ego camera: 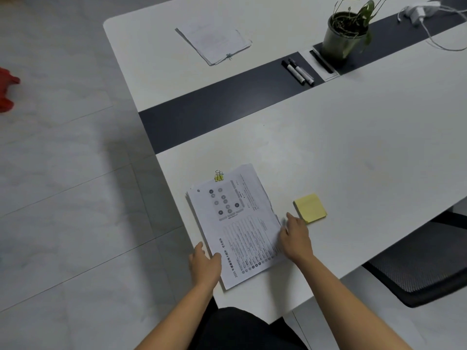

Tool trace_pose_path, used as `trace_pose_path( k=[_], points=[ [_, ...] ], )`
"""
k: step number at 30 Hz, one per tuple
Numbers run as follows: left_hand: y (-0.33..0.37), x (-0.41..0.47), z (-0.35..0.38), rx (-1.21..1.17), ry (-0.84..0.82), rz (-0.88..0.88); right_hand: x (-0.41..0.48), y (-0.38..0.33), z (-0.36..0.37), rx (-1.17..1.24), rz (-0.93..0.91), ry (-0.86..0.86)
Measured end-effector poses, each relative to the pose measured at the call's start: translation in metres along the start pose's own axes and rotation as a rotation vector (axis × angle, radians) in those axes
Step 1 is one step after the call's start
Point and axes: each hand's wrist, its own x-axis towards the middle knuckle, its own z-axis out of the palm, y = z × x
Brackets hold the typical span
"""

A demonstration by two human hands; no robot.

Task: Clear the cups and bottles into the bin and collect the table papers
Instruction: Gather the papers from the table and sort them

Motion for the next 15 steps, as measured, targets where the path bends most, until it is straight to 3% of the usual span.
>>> trace_pose_path(
  k=[6, 12, 15],
  points=[
    [0.009, 0.008, 0.002, -0.191, -0.141, 0.048, -0.008, -0.004, 0.015, -0.137, -0.032, -0.111],
    [0.005, 0.004, -0.002, -0.089, -0.196, 0.136, -0.008, -0.002, 0.013, -0.221, -0.045, -0.184],
    [0.014, -0.010, -0.009, -0.053, -0.224, 0.180, -0.014, -0.002, 0.003, -0.150, -0.060, -0.238]
  ],
)
